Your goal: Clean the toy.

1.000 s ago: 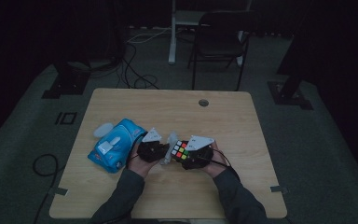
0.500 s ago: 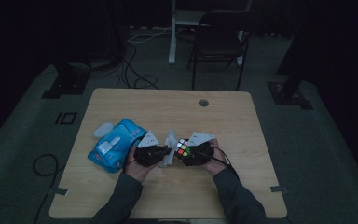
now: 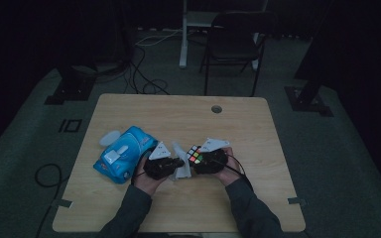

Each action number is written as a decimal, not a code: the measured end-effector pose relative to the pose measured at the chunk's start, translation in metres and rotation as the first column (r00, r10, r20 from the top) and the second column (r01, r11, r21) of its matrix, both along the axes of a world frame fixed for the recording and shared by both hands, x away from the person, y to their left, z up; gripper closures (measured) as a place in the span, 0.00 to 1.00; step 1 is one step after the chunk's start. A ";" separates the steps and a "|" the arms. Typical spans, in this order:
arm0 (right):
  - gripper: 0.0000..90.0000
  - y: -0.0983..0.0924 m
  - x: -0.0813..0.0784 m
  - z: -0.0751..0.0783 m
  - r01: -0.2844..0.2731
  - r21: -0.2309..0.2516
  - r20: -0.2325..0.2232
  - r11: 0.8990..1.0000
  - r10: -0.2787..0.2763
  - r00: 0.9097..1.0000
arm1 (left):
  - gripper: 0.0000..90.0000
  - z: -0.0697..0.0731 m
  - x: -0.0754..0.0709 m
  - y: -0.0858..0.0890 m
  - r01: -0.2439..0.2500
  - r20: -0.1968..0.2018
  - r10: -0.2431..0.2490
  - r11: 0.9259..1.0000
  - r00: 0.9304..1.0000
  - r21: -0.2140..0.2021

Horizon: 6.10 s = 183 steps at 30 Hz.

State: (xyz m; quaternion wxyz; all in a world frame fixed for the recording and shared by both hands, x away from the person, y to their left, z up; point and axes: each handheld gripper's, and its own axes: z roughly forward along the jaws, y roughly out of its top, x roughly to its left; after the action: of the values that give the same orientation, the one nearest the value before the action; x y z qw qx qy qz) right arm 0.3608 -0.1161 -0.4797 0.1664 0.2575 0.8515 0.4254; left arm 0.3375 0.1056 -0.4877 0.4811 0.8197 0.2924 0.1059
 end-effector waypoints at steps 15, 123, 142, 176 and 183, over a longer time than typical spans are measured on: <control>0.38 -0.003 0.002 -0.003 0.061 0.040 -0.039 0.997 -0.059 0.997 | 0.95 -0.015 -0.002 -0.016 0.030 -0.032 -0.029 0.999 0.999 0.033; 0.38 -0.007 0.005 0.017 0.116 0.327 -0.170 0.938 -0.062 0.983 | 0.95 -0.024 0.015 -0.022 -0.009 -0.029 0.008 0.999 1.000 -0.037; 0.38 -0.005 0.007 0.018 0.128 0.337 -0.168 0.933 -0.074 0.983 | 0.95 -0.023 0.013 -0.028 0.015 -0.025 -0.016 0.999 1.000 -0.036; 0.38 -0.001 0.007 0.014 0.184 0.278 -0.137 0.943 -0.151 0.979 | 0.95 -0.003 -0.008 -0.053 0.088 0.075 -0.089 0.996 0.993 0.014; 0.38 0.000 0.007 0.012 0.194 0.280 -0.149 0.940 -0.157 0.976 | 0.94 0.000 -0.009 -0.057 0.075 0.101 -0.075 0.997 0.992 0.004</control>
State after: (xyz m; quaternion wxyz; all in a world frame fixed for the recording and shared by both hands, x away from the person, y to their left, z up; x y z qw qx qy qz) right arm 0.3679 -0.1163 -0.4678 0.1103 0.3803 0.7615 0.5131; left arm 0.3289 0.0484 -0.4877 0.4986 0.8238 0.2366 0.1290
